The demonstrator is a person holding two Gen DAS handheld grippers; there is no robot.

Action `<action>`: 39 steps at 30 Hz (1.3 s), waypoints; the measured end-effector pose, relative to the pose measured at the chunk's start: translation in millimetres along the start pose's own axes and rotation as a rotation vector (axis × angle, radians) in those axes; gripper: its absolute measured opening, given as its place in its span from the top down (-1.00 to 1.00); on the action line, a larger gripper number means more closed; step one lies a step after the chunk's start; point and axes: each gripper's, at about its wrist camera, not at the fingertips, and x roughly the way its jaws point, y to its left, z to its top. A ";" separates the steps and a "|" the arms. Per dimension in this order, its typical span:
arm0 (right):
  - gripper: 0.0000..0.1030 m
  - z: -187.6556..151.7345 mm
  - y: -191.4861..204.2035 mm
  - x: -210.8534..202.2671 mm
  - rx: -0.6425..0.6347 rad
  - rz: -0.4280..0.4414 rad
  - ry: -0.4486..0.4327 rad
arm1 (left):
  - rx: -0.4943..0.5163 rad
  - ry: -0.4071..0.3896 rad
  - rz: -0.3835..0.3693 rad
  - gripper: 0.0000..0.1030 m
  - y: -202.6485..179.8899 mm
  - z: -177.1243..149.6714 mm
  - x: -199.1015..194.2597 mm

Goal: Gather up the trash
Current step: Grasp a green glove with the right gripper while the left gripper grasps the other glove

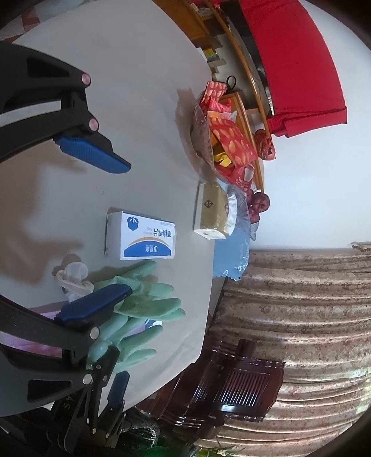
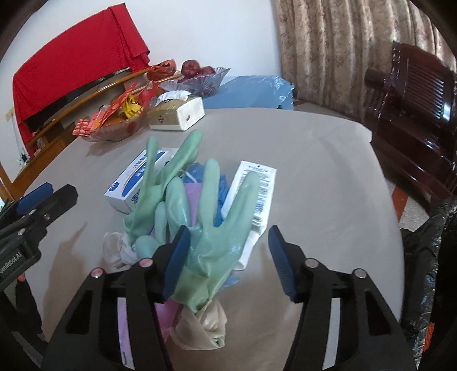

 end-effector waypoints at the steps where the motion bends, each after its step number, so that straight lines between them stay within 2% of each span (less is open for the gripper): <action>1: 0.14 0.2 -0.4 0.0 0.003 0.018 0.008 | -0.001 0.000 -0.002 -0.51 0.3 0.2 0.5; 4: 0.35 0.3 0.4 -1.0 0.000 0.035 0.008 | -0.004 0.002 -0.003 -0.51 0.2 0.5 0.9; 6: 0.74 2.4 1.5 -3.4 -0.013 0.052 0.001 | -0.004 0.003 -0.002 -0.51 -0.3 0.6 0.9; 8: 0.85 4.8 2.5 -6.3 -0.021 0.066 0.000 | -0.005 0.003 -0.003 -0.51 -0.6 0.8 0.8; 17: 0.88 21.3 -6.9 -46.5 0.005 0.071 -0.103 | 0.001 -0.008 -0.025 -0.51 -9.9 3.2 -0.2; 21: 0.88 33.0 -19.0 -62.0 0.013 0.042 -0.148 | 0.006 -0.010 -0.047 -0.50 -20.8 7.7 2.7; 26: 0.88 37.5 -36.0 -59.4 0.025 -0.002 -0.152 | 0.018 -0.014 -0.071 -0.47 -39.9 15.2 15.5; 30: 0.88 37.1 -46.0 -51.7 0.040 -0.019 -0.145 | 0.016 -0.004 -0.091 -0.35 -49.9 20.0 30.8; 35: 0.88 34.0 -48.9 -45.1 0.044 -0.028 -0.135 | 0.024 0.034 -0.113 -0.11 -62.3 22.2 55.8; 39: 0.88 31.6 -49.0 -43.8 0.040 -0.029 -0.131 | 0.026 0.084 -0.135 0.26 -66.8 19.3 72.2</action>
